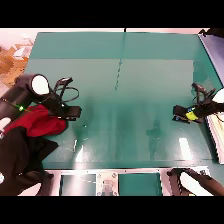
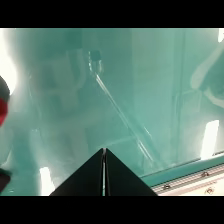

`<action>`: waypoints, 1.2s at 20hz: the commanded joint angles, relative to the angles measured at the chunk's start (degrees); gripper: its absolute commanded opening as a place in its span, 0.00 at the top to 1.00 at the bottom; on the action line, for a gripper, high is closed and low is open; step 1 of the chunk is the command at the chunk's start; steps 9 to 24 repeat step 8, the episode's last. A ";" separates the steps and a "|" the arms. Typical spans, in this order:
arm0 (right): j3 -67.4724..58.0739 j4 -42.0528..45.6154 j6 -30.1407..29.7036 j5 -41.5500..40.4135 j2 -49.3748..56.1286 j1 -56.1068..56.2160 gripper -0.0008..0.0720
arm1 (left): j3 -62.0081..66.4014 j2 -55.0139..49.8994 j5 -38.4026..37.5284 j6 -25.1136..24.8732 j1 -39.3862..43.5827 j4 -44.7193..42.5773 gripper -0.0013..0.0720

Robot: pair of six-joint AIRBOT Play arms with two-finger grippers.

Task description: Fold the shirts.

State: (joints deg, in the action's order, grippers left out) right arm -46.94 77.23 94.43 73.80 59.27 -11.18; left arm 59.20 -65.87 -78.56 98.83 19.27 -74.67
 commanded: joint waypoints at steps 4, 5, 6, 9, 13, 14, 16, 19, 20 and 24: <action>3.06 -0.33 -0.20 -1.20 -1.14 3.58 0.97 | -2.82 1.86 3.58 1.22 0.79 -0.11 0.95; 3.06 -0.33 -0.20 -1.22 -1.14 3.58 0.97 | -2.82 1.86 4.09 1.20 0.79 -0.11 0.95; 3.06 -0.33 -0.20 -1.20 -1.14 3.58 0.97 | -2.82 1.86 4.24 1.22 0.79 -0.11 0.95; 3.06 -0.33 -0.20 -1.22 -1.14 3.58 0.97 | -2.82 1.86 4.28 1.22 0.79 -0.09 0.95; 3.06 -0.33 -0.20 -1.22 -1.14 3.58 0.97 | -2.82 1.86 4.28 1.22 0.79 -0.09 0.95; 3.06 -0.33 -0.20 -1.22 -1.14 3.58 0.97 | -2.82 1.86 4.28 1.22 0.79 -0.09 0.95; 3.06 -0.33 -0.20 -1.22 -1.14 3.58 0.97 | -2.82 1.86 4.28 1.22 0.79 -0.09 0.95; 3.06 -0.33 -0.20 -1.22 -1.14 3.58 0.97 | -2.82 1.86 4.28 1.22 0.79 -0.09 0.95; 3.06 -0.33 -0.20 -1.22 -1.14 3.58 0.97 | -2.82 1.86 4.28 1.22 0.79 -0.09 0.95; 3.06 -0.33 -0.20 -1.22 -1.14 3.58 0.97 | -2.82 1.86 4.28 1.22 0.79 -0.09 0.95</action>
